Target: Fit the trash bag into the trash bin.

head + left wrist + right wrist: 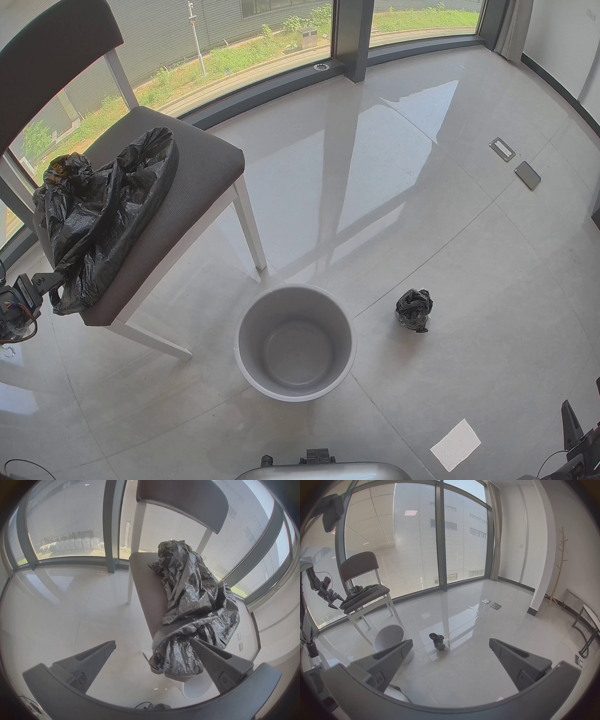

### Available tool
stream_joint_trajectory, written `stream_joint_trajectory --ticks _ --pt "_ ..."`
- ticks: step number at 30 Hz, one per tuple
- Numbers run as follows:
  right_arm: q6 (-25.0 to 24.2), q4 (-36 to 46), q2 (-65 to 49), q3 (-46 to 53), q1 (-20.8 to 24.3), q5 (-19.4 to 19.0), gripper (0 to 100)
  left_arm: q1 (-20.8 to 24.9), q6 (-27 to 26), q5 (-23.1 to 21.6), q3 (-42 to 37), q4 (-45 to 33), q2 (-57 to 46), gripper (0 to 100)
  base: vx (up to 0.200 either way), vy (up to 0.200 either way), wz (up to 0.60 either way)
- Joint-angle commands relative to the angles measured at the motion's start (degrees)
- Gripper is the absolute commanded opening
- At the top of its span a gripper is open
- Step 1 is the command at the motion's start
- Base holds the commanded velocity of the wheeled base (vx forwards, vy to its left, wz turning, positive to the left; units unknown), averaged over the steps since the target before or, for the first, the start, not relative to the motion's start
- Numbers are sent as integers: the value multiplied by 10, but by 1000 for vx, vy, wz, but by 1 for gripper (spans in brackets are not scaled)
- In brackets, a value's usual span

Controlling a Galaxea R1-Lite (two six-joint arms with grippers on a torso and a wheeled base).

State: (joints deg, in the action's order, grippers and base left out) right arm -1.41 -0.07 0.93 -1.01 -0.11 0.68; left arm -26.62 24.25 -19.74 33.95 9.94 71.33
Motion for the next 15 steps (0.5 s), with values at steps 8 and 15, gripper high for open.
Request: stream_joint_trajectory --ticks 8,15 --pt "0 0 -7 10 0 0 100 30 4 4 -2 18 36 100 0 0 0" --pt "0 0 -7 10 -1 0 100 32 31 5 -4 50 49 100 0 0 0"
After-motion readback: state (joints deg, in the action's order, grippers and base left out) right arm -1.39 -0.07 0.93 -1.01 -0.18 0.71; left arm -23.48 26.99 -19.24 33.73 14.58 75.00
